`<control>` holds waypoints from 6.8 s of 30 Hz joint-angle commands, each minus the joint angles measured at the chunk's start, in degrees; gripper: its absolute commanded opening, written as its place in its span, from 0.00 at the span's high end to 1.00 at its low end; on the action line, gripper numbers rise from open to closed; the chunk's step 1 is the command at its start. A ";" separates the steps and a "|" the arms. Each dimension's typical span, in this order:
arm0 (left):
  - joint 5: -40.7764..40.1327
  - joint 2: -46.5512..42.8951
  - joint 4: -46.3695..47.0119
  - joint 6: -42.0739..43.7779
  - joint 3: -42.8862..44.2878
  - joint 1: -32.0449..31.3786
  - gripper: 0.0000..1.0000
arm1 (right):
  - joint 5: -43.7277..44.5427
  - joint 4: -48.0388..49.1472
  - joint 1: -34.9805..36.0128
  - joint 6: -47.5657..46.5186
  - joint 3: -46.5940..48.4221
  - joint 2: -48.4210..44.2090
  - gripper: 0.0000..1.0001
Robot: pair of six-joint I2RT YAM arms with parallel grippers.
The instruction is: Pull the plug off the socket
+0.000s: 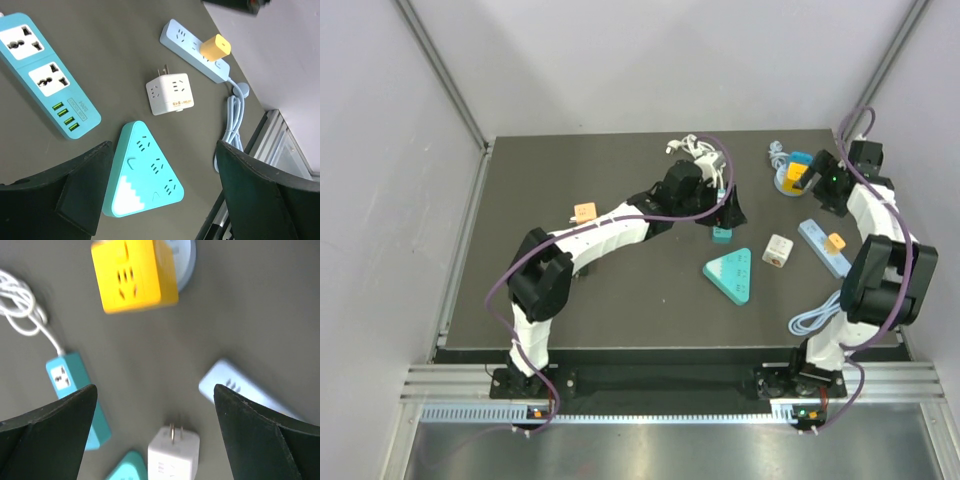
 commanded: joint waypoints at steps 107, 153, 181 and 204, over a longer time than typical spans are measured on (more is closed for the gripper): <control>-30.80 39.80 11.88 21.29 42.04 -5.56 0.08 | -12.94 17.21 0.70 8.57 -5.24 5.94 0.15; -13.49 28.91 15.92 0.47 32.56 -0.72 1.00 | -24.28 43.30 0.35 15.16 -10.69 17.46 0.45; -24.11 26.44 17.43 5.88 33.94 -2.82 1.00 | 2.26 30.31 4.21 8.84 -11.93 13.32 1.00; -20.79 19.94 22.07 -9.31 26.67 0.07 1.00 | 9.65 26.35 5.10 10.33 -12.10 11.65 1.00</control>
